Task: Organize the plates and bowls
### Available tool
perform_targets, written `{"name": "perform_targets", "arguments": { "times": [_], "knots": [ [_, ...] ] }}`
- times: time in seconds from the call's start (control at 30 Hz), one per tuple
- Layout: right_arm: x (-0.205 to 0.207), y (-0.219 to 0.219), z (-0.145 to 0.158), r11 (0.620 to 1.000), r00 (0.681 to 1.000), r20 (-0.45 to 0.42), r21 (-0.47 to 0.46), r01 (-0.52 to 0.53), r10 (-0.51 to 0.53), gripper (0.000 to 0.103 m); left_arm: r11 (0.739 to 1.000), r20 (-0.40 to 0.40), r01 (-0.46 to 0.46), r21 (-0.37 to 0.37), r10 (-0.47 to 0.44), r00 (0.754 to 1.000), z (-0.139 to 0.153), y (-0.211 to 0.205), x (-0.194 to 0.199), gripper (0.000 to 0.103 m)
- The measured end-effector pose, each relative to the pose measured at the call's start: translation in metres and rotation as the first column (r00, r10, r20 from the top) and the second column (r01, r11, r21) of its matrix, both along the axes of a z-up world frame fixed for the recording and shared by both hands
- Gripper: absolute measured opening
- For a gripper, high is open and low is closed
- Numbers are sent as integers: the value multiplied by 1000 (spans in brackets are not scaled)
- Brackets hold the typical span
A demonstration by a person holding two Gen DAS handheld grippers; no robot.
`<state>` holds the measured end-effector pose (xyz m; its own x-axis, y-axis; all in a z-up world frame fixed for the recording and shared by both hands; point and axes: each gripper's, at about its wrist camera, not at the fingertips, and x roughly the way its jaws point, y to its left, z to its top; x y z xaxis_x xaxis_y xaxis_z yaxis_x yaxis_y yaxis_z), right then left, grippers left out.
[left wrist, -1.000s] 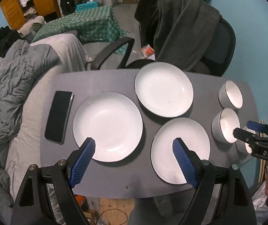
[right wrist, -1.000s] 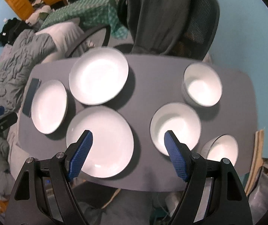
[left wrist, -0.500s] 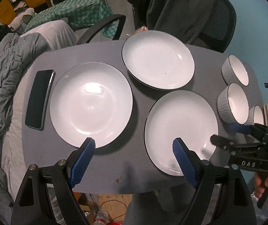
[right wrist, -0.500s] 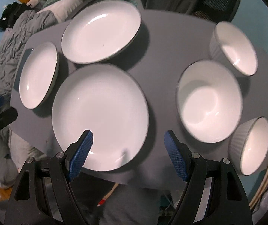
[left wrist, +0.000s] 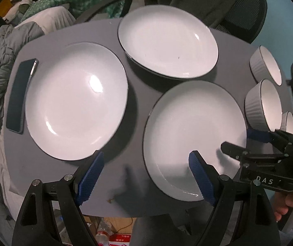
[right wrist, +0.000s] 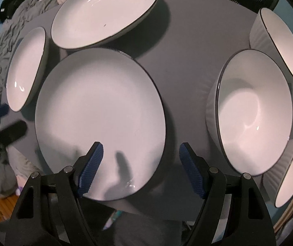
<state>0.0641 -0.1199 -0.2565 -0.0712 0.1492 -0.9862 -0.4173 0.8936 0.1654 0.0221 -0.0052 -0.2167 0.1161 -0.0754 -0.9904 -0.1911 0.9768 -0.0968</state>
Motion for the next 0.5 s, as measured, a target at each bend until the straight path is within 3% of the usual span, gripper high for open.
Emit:
{"name": "perform_targets", "arguments": {
  "times": [0.07,0.23,0.5],
  "knots": [
    [5,-4,1,1000,1000,7,3,-9,9,74,1000,-8,-4,-7,4,1000,-5,0,1,86],
    [16,-4,7,998,998,18,8,-55,55,44,1000,-32,-19,-20,18,999,-14,-5,1,79],
    [40,-16,18,999,998,20,5,-53,53,31,1000,-81,-13,-6,12,997,-31,-2,6,56]
  ]
}}
